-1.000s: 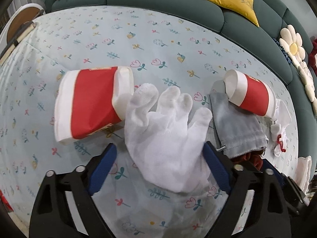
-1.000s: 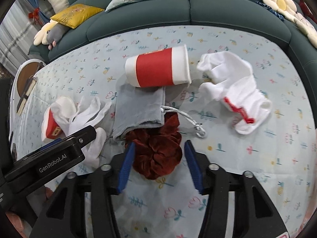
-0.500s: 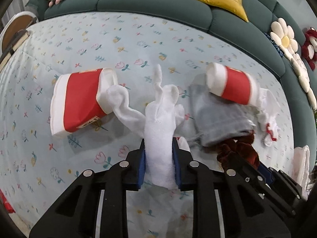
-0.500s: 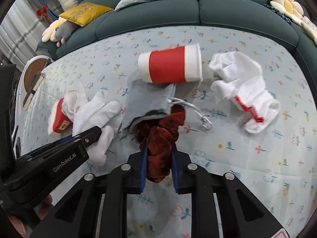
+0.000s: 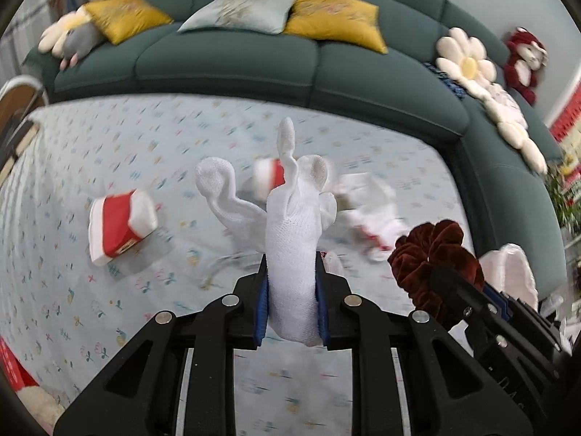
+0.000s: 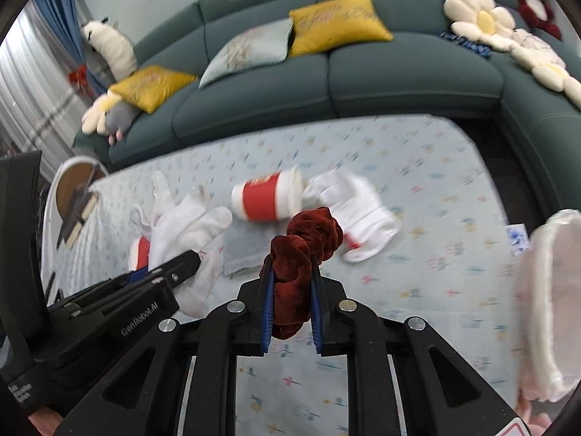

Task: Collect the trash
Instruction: 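Carry glove and scrunchie over the white bin and open both grippers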

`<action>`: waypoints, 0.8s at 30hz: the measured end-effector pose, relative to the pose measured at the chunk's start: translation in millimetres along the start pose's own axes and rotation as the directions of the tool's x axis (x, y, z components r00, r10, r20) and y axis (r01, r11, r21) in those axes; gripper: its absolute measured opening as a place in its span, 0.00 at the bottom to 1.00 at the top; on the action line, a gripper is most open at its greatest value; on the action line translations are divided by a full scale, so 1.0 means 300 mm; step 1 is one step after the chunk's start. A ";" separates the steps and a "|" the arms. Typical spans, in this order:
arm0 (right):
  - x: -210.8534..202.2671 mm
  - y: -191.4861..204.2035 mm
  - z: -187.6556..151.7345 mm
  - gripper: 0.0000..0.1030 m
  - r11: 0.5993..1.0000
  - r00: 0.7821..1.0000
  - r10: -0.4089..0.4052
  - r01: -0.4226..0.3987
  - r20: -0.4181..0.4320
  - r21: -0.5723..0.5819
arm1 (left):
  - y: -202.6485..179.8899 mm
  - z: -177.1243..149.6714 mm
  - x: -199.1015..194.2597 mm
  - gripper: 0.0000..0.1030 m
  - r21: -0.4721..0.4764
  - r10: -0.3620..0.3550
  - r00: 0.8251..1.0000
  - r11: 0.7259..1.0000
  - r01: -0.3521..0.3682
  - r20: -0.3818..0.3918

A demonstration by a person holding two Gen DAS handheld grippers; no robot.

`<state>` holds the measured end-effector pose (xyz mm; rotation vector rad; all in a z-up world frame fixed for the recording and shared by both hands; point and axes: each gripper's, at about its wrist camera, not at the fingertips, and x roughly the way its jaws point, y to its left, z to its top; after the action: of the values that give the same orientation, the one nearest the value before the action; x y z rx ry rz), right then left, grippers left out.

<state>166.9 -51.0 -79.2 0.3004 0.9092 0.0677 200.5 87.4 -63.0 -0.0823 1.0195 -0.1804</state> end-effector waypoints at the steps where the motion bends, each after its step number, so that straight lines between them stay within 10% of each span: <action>1: -0.037 -0.023 0.009 0.15 1.000 1.000 -0.005 0.005 0.019 0.009 | -0.028 0.002 -0.014 0.20 0.012 -0.005 1.000 1.000 0.005 0.007; 24: -0.568 -0.676 -0.053 0.15 0.954 0.955 -0.198 0.136 0.222 0.267 | -0.883 -0.154 -0.211 0.20 0.431 -0.170 0.984 0.893 0.130 0.055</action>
<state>35.6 -272.5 -15.6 0.4537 0.6918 -0.2399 99.4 -160.2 6.2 0.2294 0.8626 -0.5339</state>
